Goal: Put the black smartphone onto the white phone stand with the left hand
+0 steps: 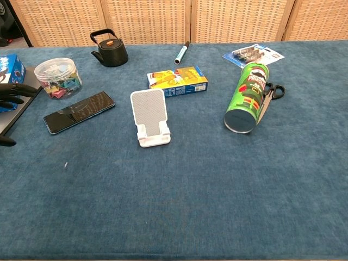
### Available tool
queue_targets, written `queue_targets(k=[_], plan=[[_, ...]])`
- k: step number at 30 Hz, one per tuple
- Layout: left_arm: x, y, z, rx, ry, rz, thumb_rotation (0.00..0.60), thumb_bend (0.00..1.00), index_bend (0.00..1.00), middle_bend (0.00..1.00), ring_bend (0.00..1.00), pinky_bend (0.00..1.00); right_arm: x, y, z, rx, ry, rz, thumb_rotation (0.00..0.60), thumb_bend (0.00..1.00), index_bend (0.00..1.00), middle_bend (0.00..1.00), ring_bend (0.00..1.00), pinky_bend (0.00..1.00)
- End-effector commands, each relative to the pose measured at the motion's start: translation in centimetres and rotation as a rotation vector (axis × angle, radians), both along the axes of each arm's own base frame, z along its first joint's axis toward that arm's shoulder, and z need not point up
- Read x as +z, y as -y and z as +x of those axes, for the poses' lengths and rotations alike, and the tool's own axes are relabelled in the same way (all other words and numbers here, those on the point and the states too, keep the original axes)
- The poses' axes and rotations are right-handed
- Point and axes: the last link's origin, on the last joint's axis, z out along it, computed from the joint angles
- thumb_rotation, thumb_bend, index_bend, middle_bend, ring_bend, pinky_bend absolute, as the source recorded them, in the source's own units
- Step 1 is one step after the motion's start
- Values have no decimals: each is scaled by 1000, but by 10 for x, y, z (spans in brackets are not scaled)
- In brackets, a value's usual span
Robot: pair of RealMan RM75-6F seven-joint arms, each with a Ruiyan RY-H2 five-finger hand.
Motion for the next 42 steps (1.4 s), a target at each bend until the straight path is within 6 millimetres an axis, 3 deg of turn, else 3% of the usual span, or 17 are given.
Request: queue_targets(k=[1, 12, 21, 42], plan=[[-9, -12, 0, 18, 22, 19, 600, 0, 0, 0, 0, 36, 1, 0, -1, -3, 0, -1, 600, 0, 0, 0, 0, 0], [-39, -34, -1, 110, 143, 16, 600, 0, 0, 0, 0, 36, 5, -3, -10, -16, -9, 3, 600, 0, 0, 0, 0, 0], [-55, -43, 11, 99, 164, -21, 600, 0, 0, 0, 0, 36, 1, 1, -7, -17, -10, 5, 600, 0, 0, 0, 0, 0], [-73, -10, 34, 46, 202, -98, 600, 0, 0, 0, 0, 36, 6, -3, -8, -13, 0, -1, 600, 0, 0, 0, 0, 0]])
